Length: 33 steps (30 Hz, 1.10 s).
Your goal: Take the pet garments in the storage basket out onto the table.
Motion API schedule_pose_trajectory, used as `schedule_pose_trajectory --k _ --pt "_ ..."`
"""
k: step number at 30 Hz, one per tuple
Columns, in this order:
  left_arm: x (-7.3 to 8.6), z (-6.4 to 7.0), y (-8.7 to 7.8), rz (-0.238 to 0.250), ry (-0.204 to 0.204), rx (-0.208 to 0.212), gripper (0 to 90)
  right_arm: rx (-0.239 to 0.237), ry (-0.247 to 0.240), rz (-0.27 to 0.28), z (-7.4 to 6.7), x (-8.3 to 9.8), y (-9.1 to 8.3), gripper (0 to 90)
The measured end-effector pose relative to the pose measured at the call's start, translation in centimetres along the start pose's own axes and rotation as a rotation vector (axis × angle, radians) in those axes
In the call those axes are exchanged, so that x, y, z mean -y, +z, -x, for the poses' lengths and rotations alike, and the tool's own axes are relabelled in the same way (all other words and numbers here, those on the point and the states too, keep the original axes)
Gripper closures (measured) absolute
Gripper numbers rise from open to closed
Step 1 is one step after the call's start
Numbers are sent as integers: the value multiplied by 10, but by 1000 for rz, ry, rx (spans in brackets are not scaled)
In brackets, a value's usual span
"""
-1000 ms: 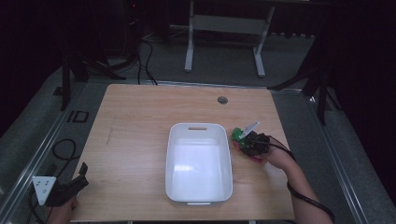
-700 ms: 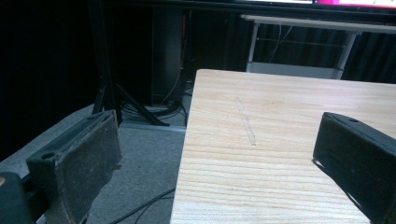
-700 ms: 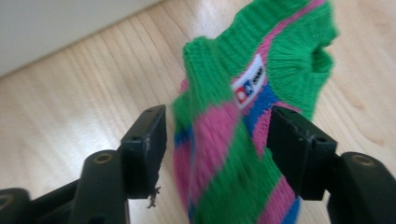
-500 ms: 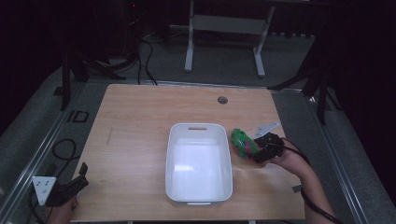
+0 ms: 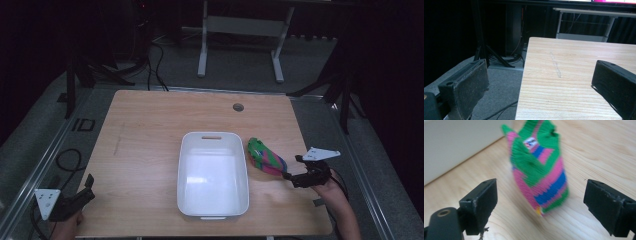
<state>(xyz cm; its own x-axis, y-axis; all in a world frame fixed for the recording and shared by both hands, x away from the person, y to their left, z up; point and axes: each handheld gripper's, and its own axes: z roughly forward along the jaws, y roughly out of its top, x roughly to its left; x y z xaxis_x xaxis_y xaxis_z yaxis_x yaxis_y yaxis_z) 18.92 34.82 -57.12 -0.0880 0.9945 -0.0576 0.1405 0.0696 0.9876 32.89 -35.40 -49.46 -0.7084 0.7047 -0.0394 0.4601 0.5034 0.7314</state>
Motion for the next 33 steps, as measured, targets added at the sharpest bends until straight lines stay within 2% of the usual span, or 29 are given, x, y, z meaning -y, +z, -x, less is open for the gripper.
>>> schedule_pose_trajectory --k 1,3,6,8,9,12,14,18,22,24,26,27,32,33 --pt "0 0 0 0 0 0 14 0 0 0 0 0 0 112" --pt "0 0 0 1 0 0 14 56 75 51 3 14 -4 110" --pt "0 0 0 1 0 0 14 115 127 102 4 28 -7 109" --pt "0 0 0 1 -1 -1 14 125 144 116 4 31 -8 109" --pt "0 0 0 1 -1 0 14 186 172 153 3 41 -9 109" --pt "0 0 0 2 -1 -1 13 236 205 186 0 52 -10 109" --pt "0 0 0 1 0 -1 13 258 221 205 -3 59 -10 109" --pt "0 0 0 1 0 -1 14 330 221 219 -11 69 -8 109" --pt "0 0 0 1 0 -2 14 404 250 267 -16 78 -10 109" --pt "0 0 0 1 -2 -2 14 453 246 265 -19 83 -10 109" --pt "0 0 0 2 -1 -2 14 470 249 266 -21 84 -10 109" --pt "0 0 0 2 -1 -2 13 491 273 267 -22 88 -10 109" --pt "0 0 0 1 -1 -3 14 490 297 294 -24 94 -12 109" --pt "0 0 0 2 -1 -4 14 502 293 296 -26 95 -13 109"
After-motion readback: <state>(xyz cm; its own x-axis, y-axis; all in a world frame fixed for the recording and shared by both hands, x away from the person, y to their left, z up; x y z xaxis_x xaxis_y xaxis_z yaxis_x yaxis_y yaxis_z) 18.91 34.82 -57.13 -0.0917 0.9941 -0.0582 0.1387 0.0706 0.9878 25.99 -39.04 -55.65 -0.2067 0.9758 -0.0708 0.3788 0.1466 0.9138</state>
